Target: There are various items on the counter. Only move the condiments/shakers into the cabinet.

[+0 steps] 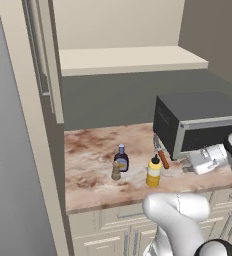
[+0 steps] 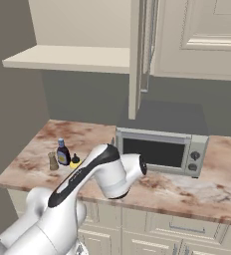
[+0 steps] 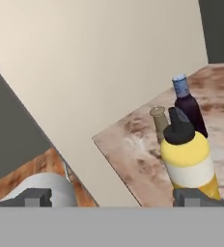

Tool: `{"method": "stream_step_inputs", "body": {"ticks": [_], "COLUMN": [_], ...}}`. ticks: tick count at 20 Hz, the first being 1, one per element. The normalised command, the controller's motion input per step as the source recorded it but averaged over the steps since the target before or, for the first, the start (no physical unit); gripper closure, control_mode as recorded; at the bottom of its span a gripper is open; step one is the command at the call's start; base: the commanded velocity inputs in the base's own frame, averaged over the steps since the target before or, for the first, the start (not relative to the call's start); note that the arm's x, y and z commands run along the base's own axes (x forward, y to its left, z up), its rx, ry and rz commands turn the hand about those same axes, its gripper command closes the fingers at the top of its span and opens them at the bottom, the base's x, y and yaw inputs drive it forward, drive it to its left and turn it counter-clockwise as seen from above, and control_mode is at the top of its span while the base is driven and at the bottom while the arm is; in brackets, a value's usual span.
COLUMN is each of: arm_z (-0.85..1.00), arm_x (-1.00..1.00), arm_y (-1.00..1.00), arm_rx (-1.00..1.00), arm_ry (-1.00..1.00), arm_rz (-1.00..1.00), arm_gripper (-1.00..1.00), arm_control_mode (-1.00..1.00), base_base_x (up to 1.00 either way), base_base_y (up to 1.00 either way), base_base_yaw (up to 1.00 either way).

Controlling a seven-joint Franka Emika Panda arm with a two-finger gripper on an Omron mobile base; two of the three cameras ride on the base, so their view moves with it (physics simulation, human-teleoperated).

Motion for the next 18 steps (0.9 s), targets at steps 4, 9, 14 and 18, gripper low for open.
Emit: {"method": "stream_step_inputs", "body": {"ticks": [4, 9, 14, 18], "arm_z": [-0.09, -0.03, 0.00, 0.00], "arm_x": [-0.01, 0.01, 0.09, 0.04], "arm_y": [0.07, 0.00, 0.00, -0.03], "arm_rx": [0.04, 0.07, 0.19, 0.02], "arm_ry": [0.00, 0.00, 0.00, 0.00], "arm_rz": [0.27, 0.30, 0.17, 0.01], "arm_gripper": [-1.00, -1.00, -1.00, -1.00], "arm_control_mode": [-1.00, -1.00, -1.00, -1.00], "base_base_x": [0.00, 0.00, 0.00, 0.00], "base_base_y": [0.00, 0.00, 0.00, 0.00], "base_base_yaw": [0.00, 0.00, 0.00, 0.00]}}
